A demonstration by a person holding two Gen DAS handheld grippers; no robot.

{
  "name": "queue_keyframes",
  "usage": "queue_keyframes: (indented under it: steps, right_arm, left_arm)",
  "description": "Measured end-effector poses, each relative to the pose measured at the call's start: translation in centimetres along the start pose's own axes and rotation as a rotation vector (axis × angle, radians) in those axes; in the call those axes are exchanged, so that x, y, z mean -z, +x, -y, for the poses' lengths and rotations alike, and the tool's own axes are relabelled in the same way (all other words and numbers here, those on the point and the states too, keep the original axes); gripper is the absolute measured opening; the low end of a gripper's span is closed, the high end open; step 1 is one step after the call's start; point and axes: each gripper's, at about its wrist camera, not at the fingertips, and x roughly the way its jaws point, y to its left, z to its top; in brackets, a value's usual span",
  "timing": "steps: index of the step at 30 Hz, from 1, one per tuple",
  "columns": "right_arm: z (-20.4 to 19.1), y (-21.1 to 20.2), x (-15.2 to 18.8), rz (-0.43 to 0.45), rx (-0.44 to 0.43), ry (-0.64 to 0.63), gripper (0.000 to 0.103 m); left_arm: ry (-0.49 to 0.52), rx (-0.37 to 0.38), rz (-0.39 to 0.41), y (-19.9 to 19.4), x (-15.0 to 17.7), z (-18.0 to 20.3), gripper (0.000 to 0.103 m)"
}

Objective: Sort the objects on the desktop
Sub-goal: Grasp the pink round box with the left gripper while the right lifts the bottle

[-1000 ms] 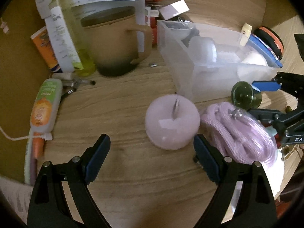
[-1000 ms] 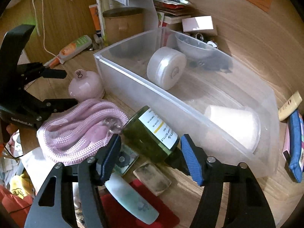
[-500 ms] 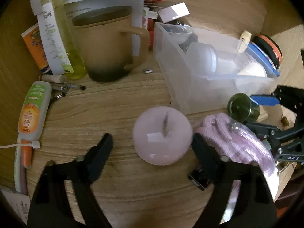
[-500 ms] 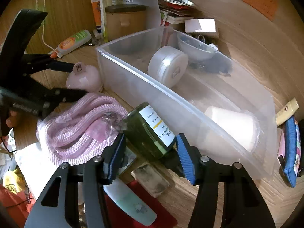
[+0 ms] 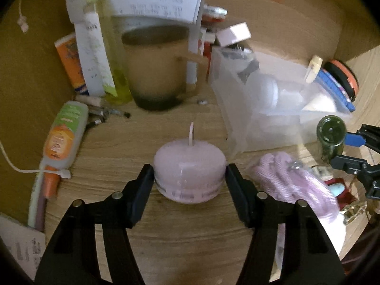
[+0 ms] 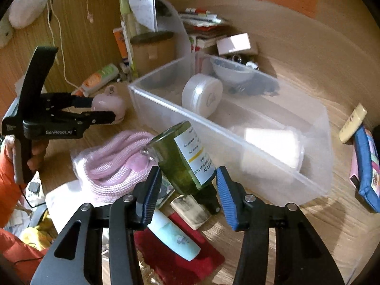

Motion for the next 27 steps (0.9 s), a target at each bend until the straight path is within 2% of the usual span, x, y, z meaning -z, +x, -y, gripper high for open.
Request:
queue_keyframes:
  steps: [4,5,6,7,10,13,15,18,20,22,27]
  right_arm:
    - [0.1,-1.5,-0.4,0.045,-0.007,0.016,0.044]
    - [0.1,-1.9,-0.6,0.057,-0.004,0.014,0.044]
    - [0.1,-2.2,-0.7,0.066,0.001,0.013,0.044]
    - [0.1,-2.5,-0.9,0.076,0.007,0.013,0.044]
    - [0.4,-3.2,-1.2,0.102,0.009,0.029,0.044]
    - [0.7,-3.2,-1.3,0.107,0.012,0.032,0.044]
    - [0.7,-2.8,-1.1,0.095,0.011,0.034,0.044]
    - [0.8,-2.5,-0.6,0.082,0.009,0.038,0.044]
    - [1.1,-2.6,-0.5,0.085,0.0,0.045,0.044]
    - [1.3,-2.8,-0.4,0.098,-0.007,0.049,0.044]
    - [1.5,-3.2,-0.9,0.125,-0.024,0.074,0.044]
  left_arm:
    - [-0.003,0.002,0.056,-2.1,-0.7,0.5,0.06]
    - [-0.001,0.009,0.066,-2.6,-0.9,0.7,0.055]
    - [-0.001,0.015,0.078,-3.0,-1.1,0.9,0.042]
    - [0.006,0.017,0.078,-3.4,-1.3,1.2,0.022]
    - [0.013,0.053,0.093,-4.1,-1.9,1.9,0.021]
    - [0.037,0.016,0.102,-4.0,-1.9,2.4,0.021]
    - [0.037,0.005,0.071,-3.3,-1.4,2.3,0.023]
    - [0.017,0.002,0.03,-3.1,0.1,1.3,0.039]
    - [0.002,0.008,0.028,-3.9,1.3,0.6,0.059]
    - [0.003,-0.017,0.045,-4.9,2.3,0.2,0.074]
    - [0.019,-0.034,0.006,-4.2,3.7,0.6,0.08]
